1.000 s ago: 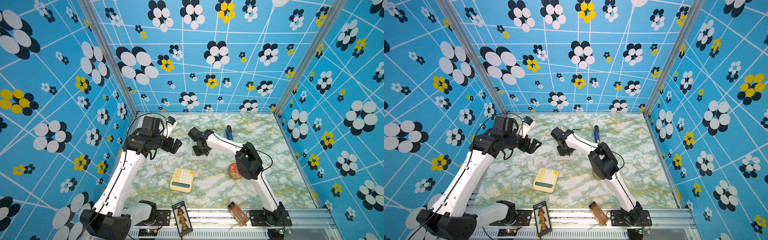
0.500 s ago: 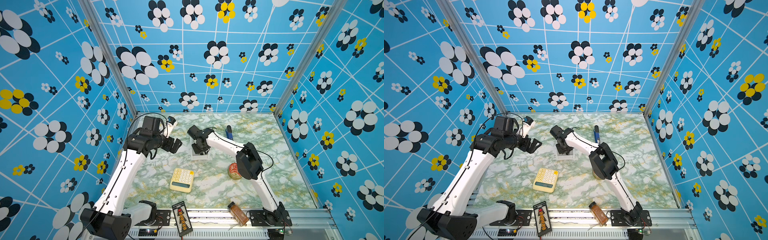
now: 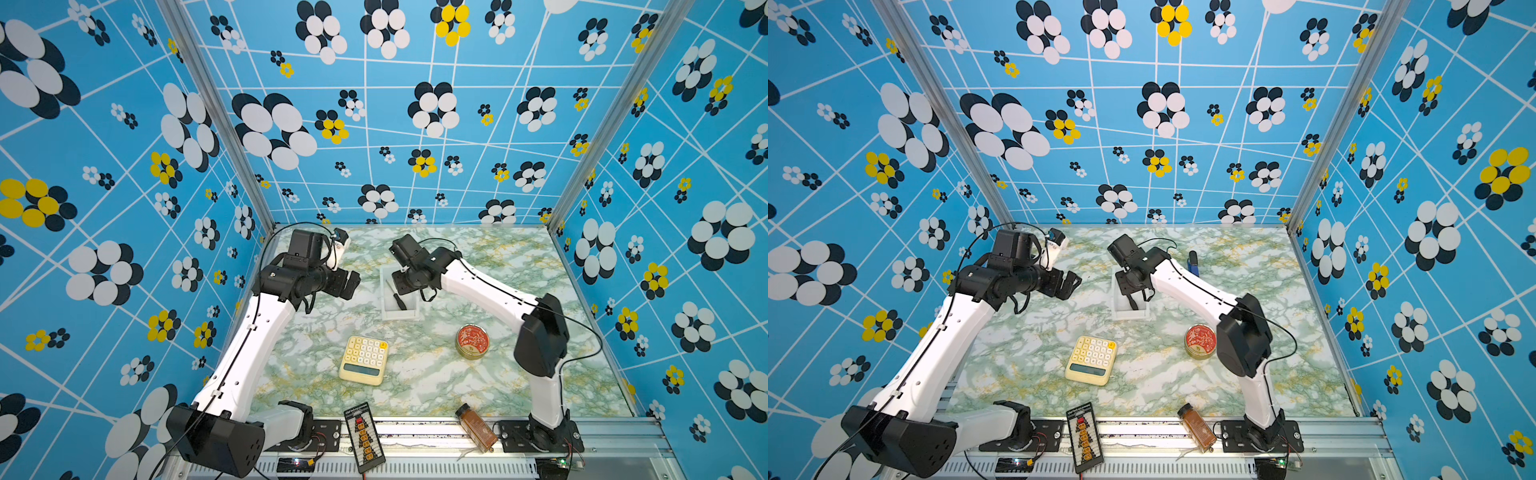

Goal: Put the screwdriver in the bin

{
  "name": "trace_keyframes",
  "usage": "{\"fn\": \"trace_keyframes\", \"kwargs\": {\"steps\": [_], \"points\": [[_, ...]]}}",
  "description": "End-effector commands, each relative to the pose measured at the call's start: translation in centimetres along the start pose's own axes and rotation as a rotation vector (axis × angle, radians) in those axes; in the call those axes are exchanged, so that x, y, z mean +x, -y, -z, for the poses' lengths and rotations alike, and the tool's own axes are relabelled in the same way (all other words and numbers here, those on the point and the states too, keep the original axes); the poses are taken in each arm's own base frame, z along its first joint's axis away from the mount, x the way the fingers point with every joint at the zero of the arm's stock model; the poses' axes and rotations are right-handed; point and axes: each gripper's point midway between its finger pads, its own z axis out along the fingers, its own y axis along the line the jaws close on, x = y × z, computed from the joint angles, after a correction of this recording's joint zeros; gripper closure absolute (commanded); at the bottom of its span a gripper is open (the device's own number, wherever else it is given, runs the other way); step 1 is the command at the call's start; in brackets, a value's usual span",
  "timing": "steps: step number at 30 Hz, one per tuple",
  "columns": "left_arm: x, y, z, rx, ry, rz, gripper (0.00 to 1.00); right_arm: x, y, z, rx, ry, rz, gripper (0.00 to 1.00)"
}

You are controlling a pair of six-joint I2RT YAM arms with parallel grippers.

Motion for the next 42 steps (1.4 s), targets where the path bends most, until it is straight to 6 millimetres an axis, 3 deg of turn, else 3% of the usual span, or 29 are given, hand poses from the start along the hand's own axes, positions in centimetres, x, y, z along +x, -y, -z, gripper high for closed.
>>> {"fn": "trace_keyframes", "kwargs": {"steps": [1, 4, 10, 15, 22, 28, 34, 42], "points": [[0.8, -1.5, -0.9, -0.082, -0.003, 0.039, 0.01, -2.5, 0.9, 3.7, -0.019, 0.185, -0.042, 0.51], [1.6, -2.0, -1.7, -0.113, -0.01, 0.075, 0.01, -2.4, 2.8, 6.0, 0.016, 0.285, -0.044, 0.38], [3.8, -3.5, -3.7, -0.183, -0.027, 0.131, 0.01, -1.6, 7.0, 8.7, 0.187, 0.423, -0.055, 0.36], [5.7, -5.2, -5.0, -0.201, -0.01, 0.266, 0.01, -0.3, 11.6, 10.6, 0.389, 0.535, -0.065, 0.19], [8.2, -9.7, -6.2, -0.289, 0.117, 0.407, 0.01, 4.6, 21.9, 11.1, 0.584, 0.602, -0.233, 0.15], [9.6, -12.1, -7.6, -0.378, 0.235, 0.4, 0.01, 9.6, 28.5, 12.0, 0.735, 0.582, -0.317, 0.14], [10.6, -12.9, -8.6, -0.444, 0.363, 0.315, 0.01, 14.1, 31.9, 11.8, 0.813, 0.581, -0.415, 0.14], [10.4, -12.7, -9.4, -0.405, 0.501, 0.378, 0.01, 17.1, 32.4, 9.8, 0.815, 0.611, -0.383, 0.13]]}}
